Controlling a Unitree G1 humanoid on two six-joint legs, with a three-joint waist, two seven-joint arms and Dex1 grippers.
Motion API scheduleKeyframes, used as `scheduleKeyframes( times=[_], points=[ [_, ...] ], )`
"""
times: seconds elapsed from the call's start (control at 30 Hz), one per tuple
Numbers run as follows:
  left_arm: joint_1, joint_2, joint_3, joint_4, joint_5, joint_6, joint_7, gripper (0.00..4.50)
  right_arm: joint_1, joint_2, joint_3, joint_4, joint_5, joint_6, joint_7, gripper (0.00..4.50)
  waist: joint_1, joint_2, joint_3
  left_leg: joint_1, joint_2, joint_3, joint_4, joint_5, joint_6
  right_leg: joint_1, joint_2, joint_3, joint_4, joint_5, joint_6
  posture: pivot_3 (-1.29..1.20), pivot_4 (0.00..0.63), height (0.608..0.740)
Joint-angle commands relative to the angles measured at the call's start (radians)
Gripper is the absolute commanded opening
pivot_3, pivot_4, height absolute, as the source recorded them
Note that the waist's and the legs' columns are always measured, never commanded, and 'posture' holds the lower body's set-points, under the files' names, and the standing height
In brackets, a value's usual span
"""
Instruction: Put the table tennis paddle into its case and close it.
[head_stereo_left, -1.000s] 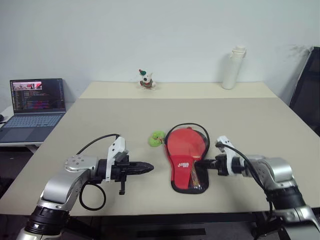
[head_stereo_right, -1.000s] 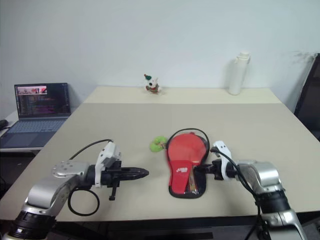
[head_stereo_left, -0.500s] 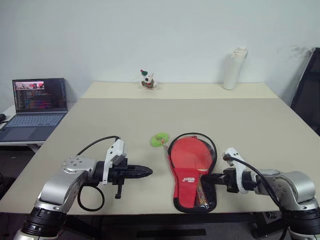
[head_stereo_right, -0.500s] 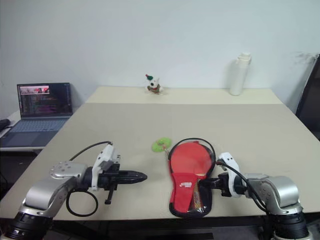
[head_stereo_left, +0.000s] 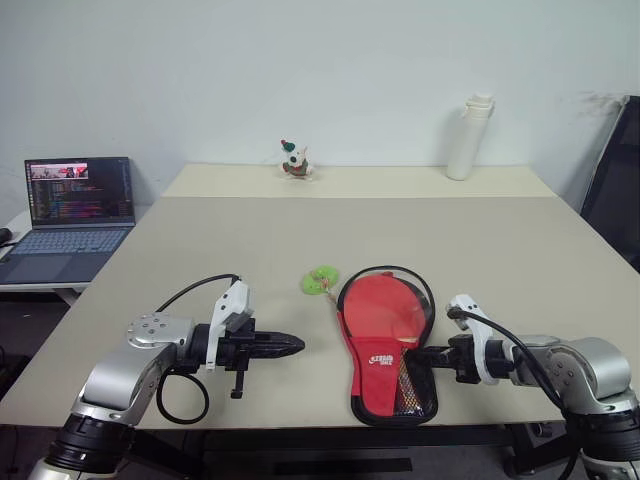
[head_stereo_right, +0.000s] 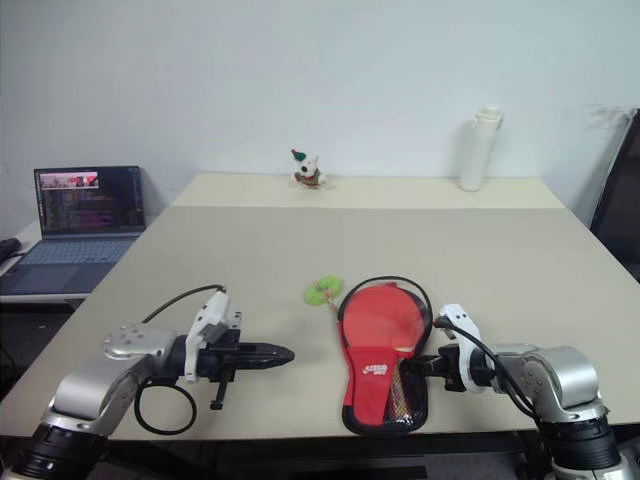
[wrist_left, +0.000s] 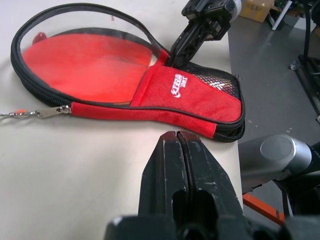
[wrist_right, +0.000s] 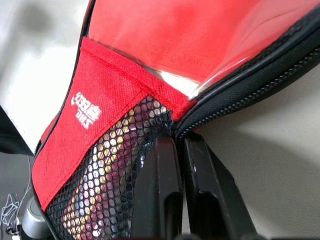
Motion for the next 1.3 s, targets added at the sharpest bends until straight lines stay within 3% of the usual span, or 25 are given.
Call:
scheduleKeyframes(
  times=[0.03,0.23,0.37,0.53,0.63,0.8,1.0,1.3],
  points=[
    [0.002,-0.002,0.012,-0.009,0.000,-0.020,0.016,0.00,0.041,-0.017,-0.051,-0.054,0.013,0.020,-0.028,1.11,0.001,0.000,0.000,0.000,0.000,0.000,0.000,0.000,0.000,0.000,0.000,0.000,0.000,0.000,0.000,0.00,0.150,0.740],
    [-0.012,-0.034,0.034,0.020,0.000,-0.022,0.086,0.00,0.174,-0.158,-0.073,-0.235,0.058,-0.025,0.041,3.21,0.013,0.000,0.000,0.000,0.000,-0.001,0.000,0.000,0.000,0.000,-0.001,0.000,-0.001,0.000,0.000,0.00,0.150,0.740],
    [-0.040,-0.064,0.049,0.050,0.006,-0.024,0.148,0.00,0.174,-0.176,-0.144,-0.314,0.164,-0.082,0.123,4.47,0.018,0.000,0.000,0.000,0.000,0.000,0.001,0.000,0.000,0.001,0.000,-0.001,-0.001,0.000,0.000,0.00,0.150,0.740],
    [-0.095,-0.092,0.067,0.106,0.019,-0.014,0.230,0.00,0.056,-0.092,-0.161,-0.304,0.212,-0.154,0.084,4.47,0.016,0.000,0.000,0.001,0.001,0.000,0.001,0.000,0.000,0.001,0.001,0.000,0.000,0.000,0.001,0.00,0.150,0.740],
    [-0.119,-0.102,0.072,0.119,0.020,-0.010,0.263,0.59,-0.011,-0.048,-0.107,-0.259,0.186,-0.200,0.048,4.50,0.018,0.000,0.000,0.000,0.001,-0.001,0.000,0.000,0.000,0.001,0.001,-0.001,-0.001,0.000,0.001,0.00,0.150,0.740],
    [-0.180,-0.116,0.071,0.196,0.083,-0.033,0.355,2.37,-0.133,0.030,0.011,-0.136,0.088,-0.313,0.001,4.50,0.018,0.000,0.000,0.000,0.000,0.000,0.000,0.000,0.000,0.000,0.000,0.000,-0.001,0.000,0.000,0.00,0.150,0.740],
    [-0.304,-0.160,0.036,0.362,0.169,-0.066,0.430,4.47,-0.144,0.046,0.054,-0.096,0.058,-0.364,0.008,4.50,0.025,0.000,0.000,-0.001,-0.001,-0.001,0.000,0.000,0.000,0.000,0.000,-0.001,-0.001,0.001,0.000,0.00,0.150,0.740],
    [-0.568,-0.271,-0.046,0.814,0.309,-0.131,0.437,4.47,-0.143,0.068,0.084,-0.067,0.030,-0.398,-0.001,4.50,0.022,-0.001,0.000,-0.001,-0.001,0.000,0.001,0.000,0.000,0.000,0.000,-0.002,0.000,0.002,-0.003,0.00,0.150,0.740]
  ],
)
